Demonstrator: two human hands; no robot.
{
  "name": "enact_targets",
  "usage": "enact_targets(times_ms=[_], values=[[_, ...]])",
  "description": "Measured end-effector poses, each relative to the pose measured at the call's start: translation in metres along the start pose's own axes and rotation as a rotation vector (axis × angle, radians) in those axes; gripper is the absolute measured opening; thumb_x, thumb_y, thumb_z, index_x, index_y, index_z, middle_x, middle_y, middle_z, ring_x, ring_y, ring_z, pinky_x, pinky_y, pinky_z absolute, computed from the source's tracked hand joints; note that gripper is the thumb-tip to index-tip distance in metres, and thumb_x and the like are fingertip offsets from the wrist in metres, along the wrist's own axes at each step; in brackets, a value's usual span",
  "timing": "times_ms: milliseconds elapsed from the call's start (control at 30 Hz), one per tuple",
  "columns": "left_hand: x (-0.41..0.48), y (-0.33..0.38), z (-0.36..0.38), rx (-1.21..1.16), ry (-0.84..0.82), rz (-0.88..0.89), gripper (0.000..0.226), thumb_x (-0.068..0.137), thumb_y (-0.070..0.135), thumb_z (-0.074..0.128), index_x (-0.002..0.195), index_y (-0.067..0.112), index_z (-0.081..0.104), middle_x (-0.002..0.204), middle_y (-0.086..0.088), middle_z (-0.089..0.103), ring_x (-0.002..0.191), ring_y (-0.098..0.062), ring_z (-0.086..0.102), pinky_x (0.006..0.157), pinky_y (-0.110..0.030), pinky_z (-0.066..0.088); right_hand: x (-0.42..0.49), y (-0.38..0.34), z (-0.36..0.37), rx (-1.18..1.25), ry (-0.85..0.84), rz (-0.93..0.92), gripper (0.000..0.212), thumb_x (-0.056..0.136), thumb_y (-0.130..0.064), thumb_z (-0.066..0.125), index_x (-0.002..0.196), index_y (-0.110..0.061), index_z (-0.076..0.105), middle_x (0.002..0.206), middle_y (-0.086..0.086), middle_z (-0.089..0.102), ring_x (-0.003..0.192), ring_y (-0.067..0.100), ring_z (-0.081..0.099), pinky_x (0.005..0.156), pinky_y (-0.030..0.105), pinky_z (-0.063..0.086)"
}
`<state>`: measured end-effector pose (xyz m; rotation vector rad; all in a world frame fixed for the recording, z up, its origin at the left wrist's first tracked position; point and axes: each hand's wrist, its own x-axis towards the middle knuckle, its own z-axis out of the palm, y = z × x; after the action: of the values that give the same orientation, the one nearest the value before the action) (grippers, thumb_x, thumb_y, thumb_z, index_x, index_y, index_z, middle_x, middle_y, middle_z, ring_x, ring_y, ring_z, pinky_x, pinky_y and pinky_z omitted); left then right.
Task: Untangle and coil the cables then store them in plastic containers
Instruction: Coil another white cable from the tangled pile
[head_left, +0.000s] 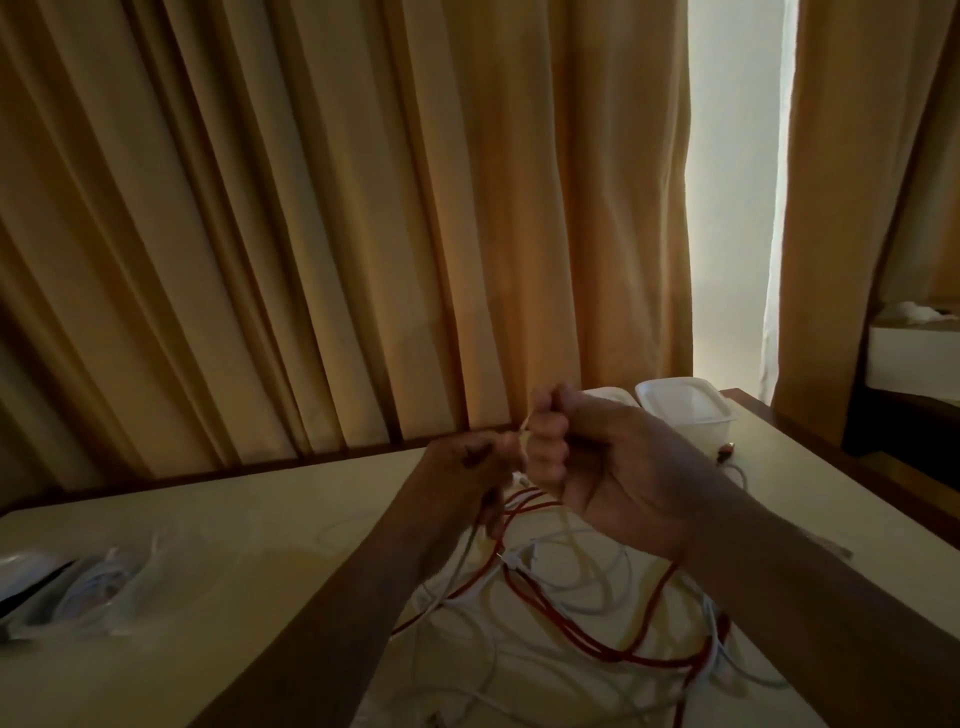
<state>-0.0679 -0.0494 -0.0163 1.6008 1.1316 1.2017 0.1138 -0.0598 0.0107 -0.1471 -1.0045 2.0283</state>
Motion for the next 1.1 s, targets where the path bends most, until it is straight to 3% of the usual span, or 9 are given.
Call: enact_targets(times_ms=[100, 200, 300, 500, 567, 800, 867, 967, 1100], values=[[-0.024, 0.006, 0.013, 0.169, -0.159, -0.093, 0.03, 0.104, 0.034, 0.056, 0.09, 0.02, 0.077, 0.06, -0.005, 0.054, 0.048, -0.016, 0.043, 0.046, -0.027, 0.036, 0.009, 0.001, -0.006, -0.084, 0.16, -0.309, 0.028, 0.103, -0.015, 0.045, 0.105, -0.001, 0.07, 0.091, 0.011, 0.069, 0.088, 0.022, 0.071, 0.08, 0.031, 0.059], [-0.038, 0.025, 0.012, 0.521, -0.122, -0.028, 0.023, 0.104, 0.04, 0.054, 0.096, 0.034, 0.074, 0.064, 0.013, 0.062, 0.053, -0.002, 0.051, 0.05, -0.018, 0.041, 0.011, -0.003, -0.022, -0.952, 0.324, -0.566, 0.025, 0.104, -0.012, 0.048, 0.108, -0.015, 0.072, 0.097, -0.005, 0.075, 0.098, 0.007, 0.07, 0.083, 0.016, 0.053], [-0.04, 0.049, 0.0, 0.833, -0.036, 0.351, 0.019, 0.102, 0.04, 0.053, 0.098, 0.037, 0.072, 0.074, 0.019, 0.061, 0.074, 0.002, 0.057, 0.062, -0.013, 0.041, 0.009, 0.004, -0.028, -1.538, 0.24, -0.484, 0.032, 0.103, -0.005, 0.049, 0.093, -0.031, 0.065, 0.087, -0.017, 0.068, 0.089, -0.01, 0.064, 0.074, 0.005, 0.047], [-0.016, 0.063, -0.023, 0.962, 0.018, 0.719, 0.017, 0.09, 0.034, 0.064, 0.089, 0.021, 0.075, 0.08, 0.012, 0.062, 0.071, -0.006, 0.059, 0.059, -0.025, 0.049, 0.002, 0.015, -0.026, -0.855, -0.027, -0.028, 0.044, 0.107, -0.035, 0.035, 0.089, -0.015, 0.07, 0.085, 0.028, 0.058, 0.079, 0.032, 0.056, 0.079, 0.042, 0.044], [-0.009, 0.058, -0.024, 0.866, 0.015, 0.747, 0.01, 0.088, 0.024, 0.07, 0.087, 0.017, 0.077, 0.081, 0.009, 0.065, 0.072, -0.01, 0.063, 0.062, -0.022, 0.051, -0.002, 0.015, -0.026, -0.632, -0.149, 0.102, 0.04, 0.107, -0.03, 0.037, 0.091, -0.01, 0.067, 0.077, 0.022, 0.053, 0.074, 0.03, 0.053, 0.075, 0.039, 0.046], [0.002, 0.023, -0.006, 0.26, -0.062, 0.333, 0.016, 0.099, 0.024, 0.063, 0.094, 0.023, 0.078, 0.087, 0.003, 0.075, 0.083, -0.009, 0.07, 0.076, -0.023, 0.054, -0.005, 0.027, -0.018, 0.021, -0.352, 0.037, 0.03, 0.107, -0.013, 0.03, 0.104, -0.001, 0.057, 0.084, 0.014, 0.055, 0.079, 0.024, 0.057, 0.077, 0.034, 0.051], [0.001, 0.009, 0.0, 0.213, -0.097, 0.229, 0.024, 0.101, 0.022, 0.06, 0.089, 0.034, 0.077, 0.081, 0.005, 0.073, 0.076, -0.007, 0.067, 0.074, -0.028, 0.054, -0.004, 0.031, -0.018, 0.011, -0.162, -0.126, 0.032, 0.106, -0.017, 0.037, 0.102, -0.002, 0.065, 0.09, 0.015, 0.06, 0.086, 0.024, 0.062, 0.082, 0.033, 0.055], [-0.01, -0.005, 0.014, 0.717, -0.227, 0.102, 0.031, 0.108, 0.031, 0.048, 0.087, 0.042, 0.067, 0.075, 0.01, 0.065, 0.067, 0.001, 0.059, 0.073, -0.028, 0.055, -0.004, 0.025, -0.016, -0.266, 0.165, -0.403, 0.029, 0.1, -0.021, 0.045, 0.098, -0.009, 0.071, 0.092, 0.008, 0.068, 0.092, 0.016, 0.067, 0.081, 0.025, 0.056], [-0.027, 0.017, 0.02, 0.873, -0.154, 0.255, 0.029, 0.104, 0.047, 0.042, 0.108, 0.036, 0.068, 0.08, 0.009, 0.065, 0.073, -0.004, 0.06, 0.064, -0.02, 0.045, -0.002, 0.014, -0.037, -1.429, 0.33, -0.621, 0.024, 0.104, -0.014, 0.048, 0.098, -0.032, 0.063, 0.088, -0.018, 0.067, 0.095, -0.004, 0.064, 0.074, 0.013, 0.053]])
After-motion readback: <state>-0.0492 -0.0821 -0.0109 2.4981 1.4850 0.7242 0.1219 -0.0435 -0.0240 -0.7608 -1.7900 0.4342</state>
